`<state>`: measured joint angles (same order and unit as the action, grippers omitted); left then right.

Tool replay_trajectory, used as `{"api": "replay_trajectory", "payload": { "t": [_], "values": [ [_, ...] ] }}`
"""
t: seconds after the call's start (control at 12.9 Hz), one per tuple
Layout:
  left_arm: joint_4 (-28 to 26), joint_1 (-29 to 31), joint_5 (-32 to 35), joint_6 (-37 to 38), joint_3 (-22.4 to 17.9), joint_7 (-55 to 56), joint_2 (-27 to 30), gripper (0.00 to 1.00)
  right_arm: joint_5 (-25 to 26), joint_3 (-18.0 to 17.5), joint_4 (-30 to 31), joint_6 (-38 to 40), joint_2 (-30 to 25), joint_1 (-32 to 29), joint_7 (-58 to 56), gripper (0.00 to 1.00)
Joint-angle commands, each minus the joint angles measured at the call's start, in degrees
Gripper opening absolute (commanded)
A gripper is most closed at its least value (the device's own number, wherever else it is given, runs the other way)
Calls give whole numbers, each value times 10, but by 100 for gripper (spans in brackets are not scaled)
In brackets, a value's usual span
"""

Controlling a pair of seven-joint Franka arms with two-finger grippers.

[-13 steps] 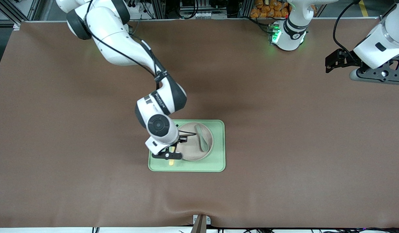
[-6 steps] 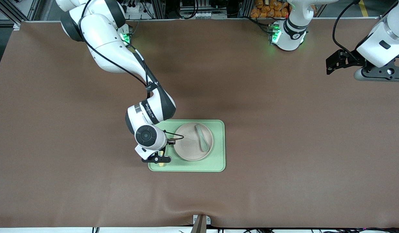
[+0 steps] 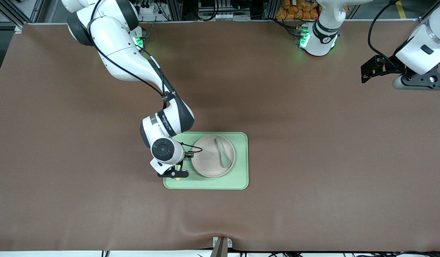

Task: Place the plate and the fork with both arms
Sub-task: 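Move the fork beside the plate and release it on the tray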

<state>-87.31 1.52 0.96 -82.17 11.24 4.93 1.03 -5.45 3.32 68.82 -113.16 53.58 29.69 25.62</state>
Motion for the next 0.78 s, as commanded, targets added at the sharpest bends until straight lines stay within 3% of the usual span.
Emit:
{"api": "replay_trajectory", "payload": {
  "t": [0.0,0.54,0.7],
  "values": [
    [-1,4,-9,-8,1,-1,8,100,2,-3,13,19,-40,-7,-5,100],
    [-1,4,-12,-8,4,-6,9,100,-4,-33,9,122,-164,-121,-2,100],
    [-1,4,-12,-8,4,-10,9,100,-1,-82,9,165,-194,-181,-3,100]
  ]
}}
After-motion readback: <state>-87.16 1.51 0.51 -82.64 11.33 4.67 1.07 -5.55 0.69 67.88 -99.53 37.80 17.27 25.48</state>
